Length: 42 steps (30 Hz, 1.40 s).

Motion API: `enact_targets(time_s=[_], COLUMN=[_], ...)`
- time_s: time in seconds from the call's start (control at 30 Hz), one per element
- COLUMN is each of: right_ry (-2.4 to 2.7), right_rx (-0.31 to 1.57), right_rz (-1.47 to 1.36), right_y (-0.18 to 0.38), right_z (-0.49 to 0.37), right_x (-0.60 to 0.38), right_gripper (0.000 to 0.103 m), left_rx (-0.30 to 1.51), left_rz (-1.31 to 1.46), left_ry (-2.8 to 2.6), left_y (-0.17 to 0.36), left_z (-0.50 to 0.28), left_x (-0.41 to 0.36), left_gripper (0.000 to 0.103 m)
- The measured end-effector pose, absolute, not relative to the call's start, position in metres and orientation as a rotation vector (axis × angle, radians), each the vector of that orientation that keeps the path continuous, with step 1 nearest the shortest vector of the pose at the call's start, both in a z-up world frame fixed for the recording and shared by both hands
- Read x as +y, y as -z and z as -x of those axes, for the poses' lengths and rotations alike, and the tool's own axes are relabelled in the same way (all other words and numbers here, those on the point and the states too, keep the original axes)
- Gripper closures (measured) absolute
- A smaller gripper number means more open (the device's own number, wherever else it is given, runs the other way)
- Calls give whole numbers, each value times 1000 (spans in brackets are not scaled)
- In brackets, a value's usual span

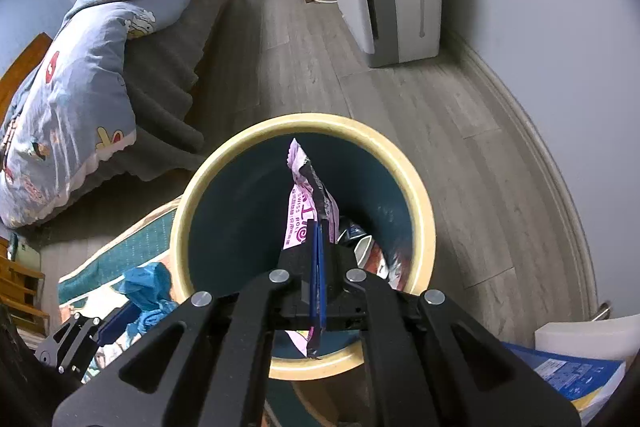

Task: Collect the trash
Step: 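Carry wrapper and glove over the bin and open both tools to drop them, then move both tools back over the cushion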

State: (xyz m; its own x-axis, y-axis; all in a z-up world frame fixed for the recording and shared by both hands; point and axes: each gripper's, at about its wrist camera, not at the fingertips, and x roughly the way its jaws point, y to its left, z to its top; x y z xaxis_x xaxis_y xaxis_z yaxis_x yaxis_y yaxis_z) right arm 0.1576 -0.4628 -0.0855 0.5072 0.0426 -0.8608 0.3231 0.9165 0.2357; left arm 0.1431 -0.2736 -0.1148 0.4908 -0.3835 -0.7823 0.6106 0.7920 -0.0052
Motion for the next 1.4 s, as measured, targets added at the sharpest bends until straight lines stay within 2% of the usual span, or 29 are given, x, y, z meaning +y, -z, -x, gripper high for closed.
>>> enact_targets(time_s=[0.2, 0.23, 0.3, 0.33, 0.37, 0.43, 0.5, 0.57, 0.97, 1.4], right_ry=[202, 204, 207, 208, 214, 226, 236, 230, 204, -15], right_rx=[979, 969, 965, 967, 969, 956, 945, 946, 985, 953], right_rz=[-374, -377, -380, -383, -387, -397, -403, -409, -343, -201], right_y=[78, 77, 76, 77, 77, 76, 73, 72, 65, 30], right_z=[-156, -156, -156, -156, -156, -155, -155, -155, -154, -142], right_x=[-465, -466, -468, -468, -469, -470, -471, -470, -442, -353], right_gripper=[103, 102, 99, 84, 56, 25, 18, 7, 6, 6], left_rx=[817, 801, 784, 778, 772, 776, 783, 779, 770, 711], left_rz=[-264, -254, -250, -250, -249, -252, -252, -247, -200, -200], left_ry=[638, 646, 643, 636, 633, 626, 608, 584, 487, 323], left_y=[114, 111, 108, 107, 107, 107, 108, 106, 74, 15], left_z=[-141, -140, -138, -138, -137, -137, -138, -140, -129, -75], left_x=[-282, -282, -283, -283, -283, -282, -279, -276, -233, -126], left_gripper=[67, 63, 45, 31, 26, 22, 14, 8, 7, 6])
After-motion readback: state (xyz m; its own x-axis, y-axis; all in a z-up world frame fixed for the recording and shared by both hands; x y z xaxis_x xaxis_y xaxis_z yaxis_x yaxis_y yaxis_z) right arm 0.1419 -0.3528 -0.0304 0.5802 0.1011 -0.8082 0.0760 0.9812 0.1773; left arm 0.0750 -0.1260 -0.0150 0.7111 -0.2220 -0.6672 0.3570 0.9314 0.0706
